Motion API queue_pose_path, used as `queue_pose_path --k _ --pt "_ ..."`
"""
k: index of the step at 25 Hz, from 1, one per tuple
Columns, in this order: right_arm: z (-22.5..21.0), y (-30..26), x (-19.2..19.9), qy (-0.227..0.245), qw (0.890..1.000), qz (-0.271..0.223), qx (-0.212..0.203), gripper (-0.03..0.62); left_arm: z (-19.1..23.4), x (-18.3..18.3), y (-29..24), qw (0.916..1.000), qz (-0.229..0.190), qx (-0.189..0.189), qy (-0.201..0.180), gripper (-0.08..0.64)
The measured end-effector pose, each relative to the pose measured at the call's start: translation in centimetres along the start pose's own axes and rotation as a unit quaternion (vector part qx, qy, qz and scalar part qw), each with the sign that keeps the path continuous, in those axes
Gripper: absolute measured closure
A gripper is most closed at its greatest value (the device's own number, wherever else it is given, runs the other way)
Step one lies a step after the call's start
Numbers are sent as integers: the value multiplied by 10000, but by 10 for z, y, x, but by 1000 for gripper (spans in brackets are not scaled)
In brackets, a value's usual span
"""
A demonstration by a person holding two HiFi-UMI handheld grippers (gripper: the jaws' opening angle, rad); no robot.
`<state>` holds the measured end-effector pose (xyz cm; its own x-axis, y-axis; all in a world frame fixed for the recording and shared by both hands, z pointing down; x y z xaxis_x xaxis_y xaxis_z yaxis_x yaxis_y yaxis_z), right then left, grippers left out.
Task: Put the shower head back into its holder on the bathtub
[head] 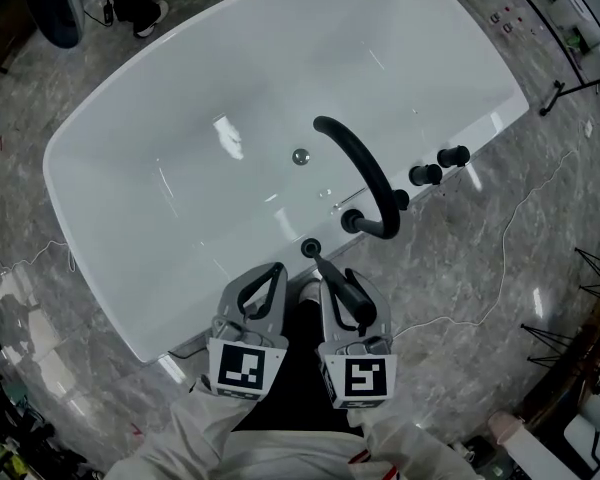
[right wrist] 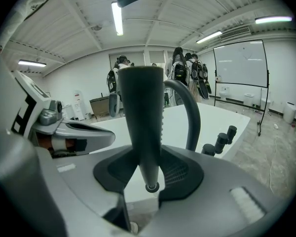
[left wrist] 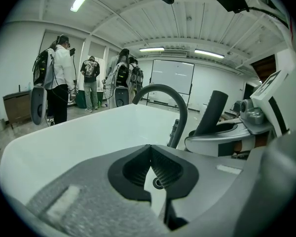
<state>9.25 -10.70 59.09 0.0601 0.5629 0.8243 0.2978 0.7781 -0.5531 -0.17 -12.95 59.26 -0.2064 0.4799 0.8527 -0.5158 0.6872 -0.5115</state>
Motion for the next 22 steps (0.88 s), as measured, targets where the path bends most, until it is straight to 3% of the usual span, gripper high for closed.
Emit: queue_pose_path --k 22 --pt "-3 -36 33 -118 9998 70 114 456 11 41 -23 9999 101 -87 109 560"
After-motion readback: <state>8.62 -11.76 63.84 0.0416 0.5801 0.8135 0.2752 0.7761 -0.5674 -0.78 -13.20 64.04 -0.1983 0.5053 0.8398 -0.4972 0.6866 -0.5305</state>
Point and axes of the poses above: the fingertips, and each gripper's own axes: y backward along the fingers, z to its left, x out of its underside, the point moved 1 cm from there along y, backward along the fingers, and after that the axes turned 2 degrees about -y, right-handed, at the moved point
